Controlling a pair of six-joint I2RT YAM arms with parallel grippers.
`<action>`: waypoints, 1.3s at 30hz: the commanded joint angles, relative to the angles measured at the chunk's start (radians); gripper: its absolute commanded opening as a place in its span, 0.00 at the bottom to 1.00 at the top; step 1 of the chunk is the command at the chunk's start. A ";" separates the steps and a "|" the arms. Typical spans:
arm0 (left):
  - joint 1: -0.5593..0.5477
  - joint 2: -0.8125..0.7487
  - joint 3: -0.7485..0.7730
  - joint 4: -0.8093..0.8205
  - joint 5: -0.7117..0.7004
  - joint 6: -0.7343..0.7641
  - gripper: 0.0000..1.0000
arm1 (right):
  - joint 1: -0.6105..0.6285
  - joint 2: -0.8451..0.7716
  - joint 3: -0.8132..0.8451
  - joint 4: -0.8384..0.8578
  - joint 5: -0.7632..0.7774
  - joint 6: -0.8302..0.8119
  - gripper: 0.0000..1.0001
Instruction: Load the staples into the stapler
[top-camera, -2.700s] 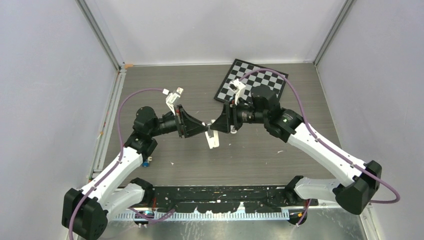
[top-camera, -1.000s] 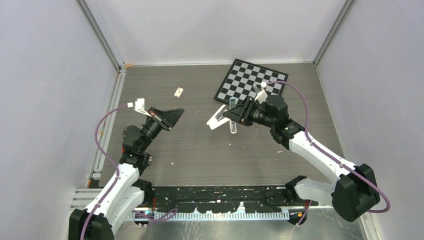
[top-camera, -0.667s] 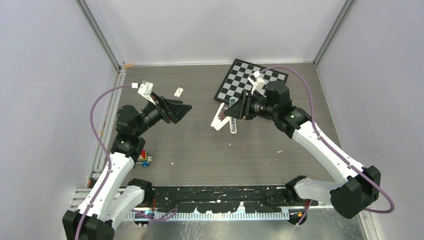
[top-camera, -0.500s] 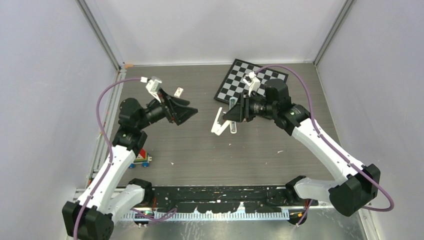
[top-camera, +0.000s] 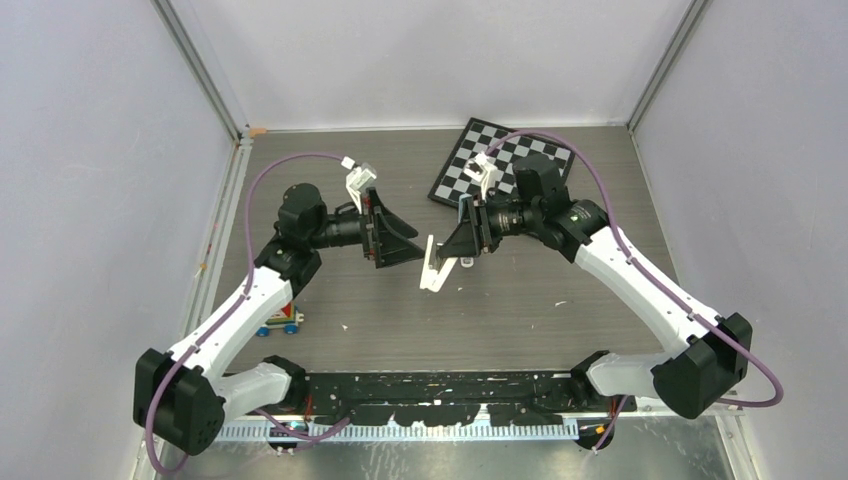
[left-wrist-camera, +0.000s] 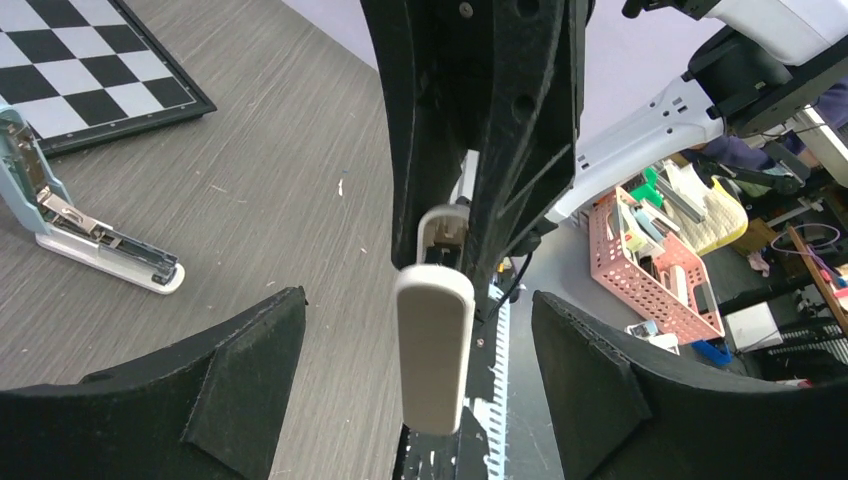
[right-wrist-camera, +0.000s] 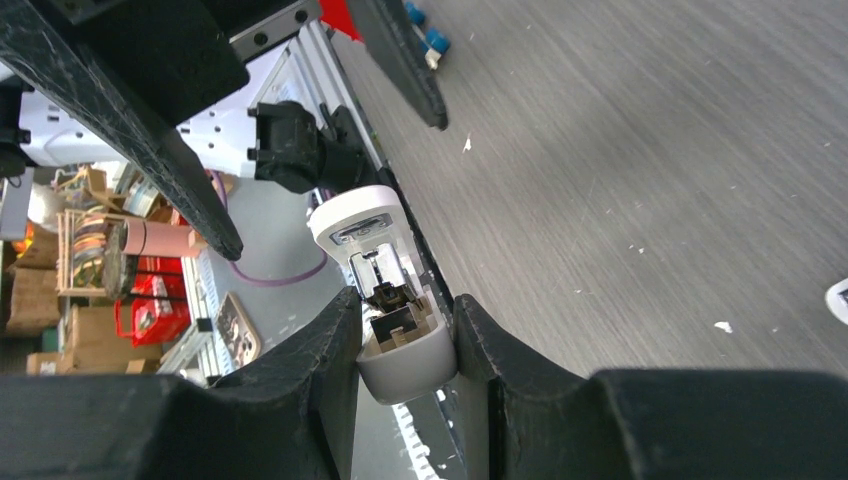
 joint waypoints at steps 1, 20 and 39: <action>-0.008 0.036 0.067 -0.003 0.047 0.024 0.84 | 0.021 0.016 0.065 -0.002 -0.038 -0.023 0.01; -0.029 0.104 0.050 0.022 0.084 -0.013 0.61 | 0.032 0.078 0.105 -0.015 -0.046 -0.035 0.01; 0.061 -0.042 0.014 -0.084 -0.156 -0.077 0.00 | -0.032 0.028 0.067 0.026 0.100 0.061 0.01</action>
